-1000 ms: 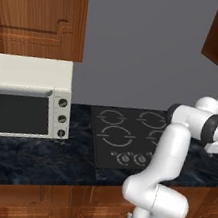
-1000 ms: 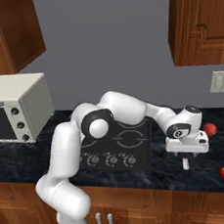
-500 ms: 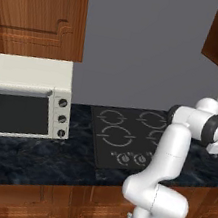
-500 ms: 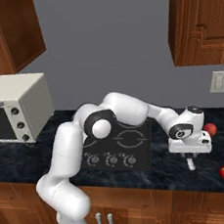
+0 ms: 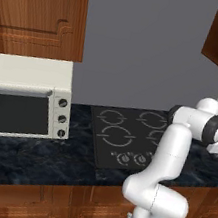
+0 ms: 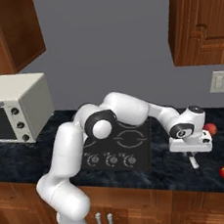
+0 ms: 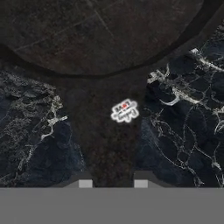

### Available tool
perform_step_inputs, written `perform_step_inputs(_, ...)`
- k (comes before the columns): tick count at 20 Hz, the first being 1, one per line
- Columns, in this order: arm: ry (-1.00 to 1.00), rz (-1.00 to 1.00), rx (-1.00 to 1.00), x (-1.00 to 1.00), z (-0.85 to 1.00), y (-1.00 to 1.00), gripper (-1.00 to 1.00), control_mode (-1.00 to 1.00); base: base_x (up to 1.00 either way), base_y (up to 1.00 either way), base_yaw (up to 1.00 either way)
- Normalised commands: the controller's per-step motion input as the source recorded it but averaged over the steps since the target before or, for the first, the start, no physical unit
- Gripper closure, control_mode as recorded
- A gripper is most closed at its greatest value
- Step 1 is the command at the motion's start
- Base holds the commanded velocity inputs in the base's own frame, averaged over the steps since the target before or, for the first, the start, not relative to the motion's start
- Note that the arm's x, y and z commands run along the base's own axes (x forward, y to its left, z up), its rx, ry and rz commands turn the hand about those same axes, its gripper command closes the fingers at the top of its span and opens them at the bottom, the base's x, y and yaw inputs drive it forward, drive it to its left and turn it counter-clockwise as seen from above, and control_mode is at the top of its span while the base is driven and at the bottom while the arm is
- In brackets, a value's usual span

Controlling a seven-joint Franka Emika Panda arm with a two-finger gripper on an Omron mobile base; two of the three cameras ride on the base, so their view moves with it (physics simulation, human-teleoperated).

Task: Place the pan on the rear right burner on the stove. Then place the tomato and the onion in the pan and turn on the rear right burner.

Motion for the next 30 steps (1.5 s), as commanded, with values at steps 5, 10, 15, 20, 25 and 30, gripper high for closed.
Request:
perform_step_inputs(5,-0.12,0.03,-0.01,0.0,0.27,0.17,1.0,-1.0,0.0,0.0,0.0)
perform_step_inputs(10,-0.03,0.01,0.0,0.0,0.26,0.26,1.0,-1.0,0.0,0.0,0.0)
perform_step_inputs(15,0.0,0.01,-0.03,0.0,0.3,0.35,1.0,-1.0,0.0,0.0,0.0)
perform_step_inputs(20,0.0,0.03,-0.06,0.0,0.34,0.41,1.0,-1.0,0.0,0.0,0.0)
perform_step_inputs(25,0.0,0.06,-0.05,0.0,0.28,0.48,1.0,-1.0,0.0,0.0,0.0)
perform_step_inputs(30,0.05,0.09,-0.03,0.05,0.12,0.44,1.0,-1.0,0.0,0.0,0.0)
